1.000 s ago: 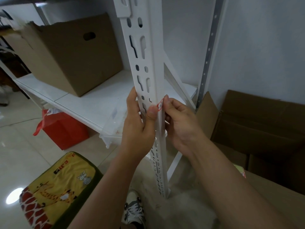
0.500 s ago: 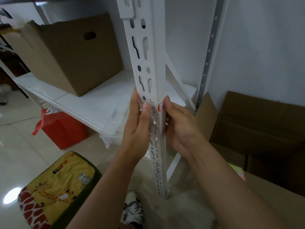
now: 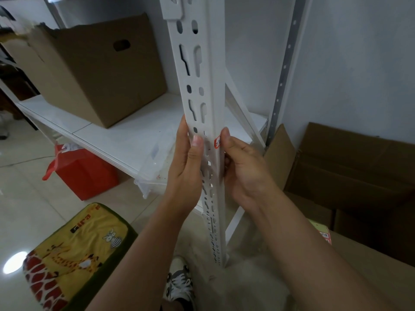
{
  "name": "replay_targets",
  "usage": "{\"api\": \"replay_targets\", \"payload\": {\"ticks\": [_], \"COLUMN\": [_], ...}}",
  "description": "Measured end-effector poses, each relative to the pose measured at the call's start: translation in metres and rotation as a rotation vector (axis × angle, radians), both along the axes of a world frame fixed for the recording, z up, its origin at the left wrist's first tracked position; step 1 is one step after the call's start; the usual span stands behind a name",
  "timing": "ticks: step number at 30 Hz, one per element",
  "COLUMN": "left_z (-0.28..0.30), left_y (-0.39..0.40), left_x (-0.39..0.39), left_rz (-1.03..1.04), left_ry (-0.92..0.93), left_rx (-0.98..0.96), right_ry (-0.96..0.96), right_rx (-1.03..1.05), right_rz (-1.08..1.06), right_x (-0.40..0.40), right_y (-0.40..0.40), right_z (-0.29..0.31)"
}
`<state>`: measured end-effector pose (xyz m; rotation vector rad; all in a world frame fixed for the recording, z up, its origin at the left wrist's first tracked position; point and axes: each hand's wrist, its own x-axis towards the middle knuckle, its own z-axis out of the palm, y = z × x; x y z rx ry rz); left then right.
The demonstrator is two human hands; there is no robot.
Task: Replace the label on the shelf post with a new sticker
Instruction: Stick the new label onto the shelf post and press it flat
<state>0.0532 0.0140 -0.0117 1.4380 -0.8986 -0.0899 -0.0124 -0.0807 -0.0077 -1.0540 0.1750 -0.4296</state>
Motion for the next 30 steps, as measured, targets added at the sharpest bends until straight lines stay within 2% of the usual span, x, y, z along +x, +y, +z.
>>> {"api": "replay_targets", "payload": {"ticks": [10, 20, 30], "left_z": [-0.001, -0.003, -0.004], "left_y": [0.0, 0.002, 0.001], "left_x": [0.0, 0.005, 0.004], "left_rz": [0.014, -0.013, -0.002], "left_ry": [-0.014, 0.0, 0.004], "left_rx": [0.02, -0.008, 0.005], "right_ry": [0.022, -0.01, 0.053], "right_rx": [-0.201, -0.261, -0.445], "right_rz": [-0.106, -0.141, -0.263], "right_x": [0.0, 0.0, 0.0], "right_y": [0.004, 0.011, 0.017], "right_z": [-0.004, -0.006, -0.003]}}
